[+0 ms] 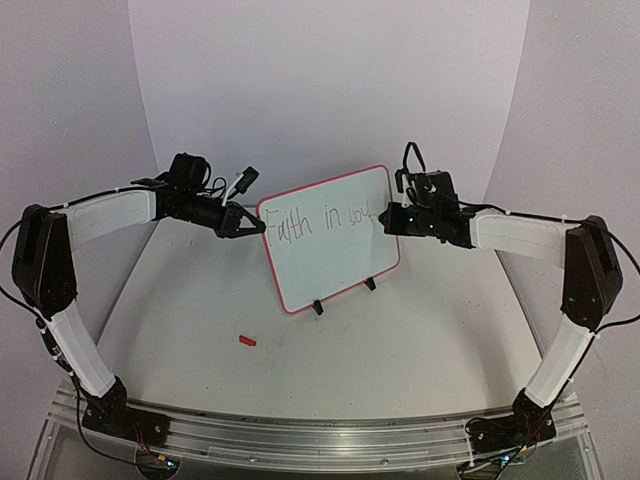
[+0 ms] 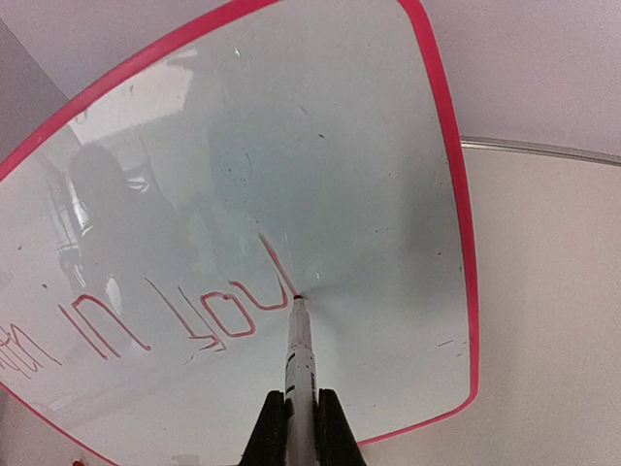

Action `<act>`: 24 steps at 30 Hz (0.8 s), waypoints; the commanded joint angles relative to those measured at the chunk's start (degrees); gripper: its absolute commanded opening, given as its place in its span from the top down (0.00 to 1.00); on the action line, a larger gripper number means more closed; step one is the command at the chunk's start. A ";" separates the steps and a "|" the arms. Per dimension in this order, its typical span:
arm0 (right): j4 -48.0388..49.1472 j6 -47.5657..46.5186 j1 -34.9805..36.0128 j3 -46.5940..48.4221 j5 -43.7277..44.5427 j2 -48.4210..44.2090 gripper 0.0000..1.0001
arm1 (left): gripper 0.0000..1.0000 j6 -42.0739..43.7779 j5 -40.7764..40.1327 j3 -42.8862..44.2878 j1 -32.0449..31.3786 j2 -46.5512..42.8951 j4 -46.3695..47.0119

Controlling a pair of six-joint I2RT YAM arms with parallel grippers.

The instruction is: Write a sentence on the whiteboard

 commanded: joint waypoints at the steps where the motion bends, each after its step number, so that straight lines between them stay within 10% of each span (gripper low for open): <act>1: 0.79 0.55 -0.14 -1.35 1.20 0.05 1.00 | 1.00 2.29 -0.14 0.54 -1.57 -0.12 -4.39; 24: 0.43 -0.54 -1.33 -2.77 1.94 -6.59 1.00 | 1.00 2.36 -0.49 0.45 -1.54 -0.22 -4.37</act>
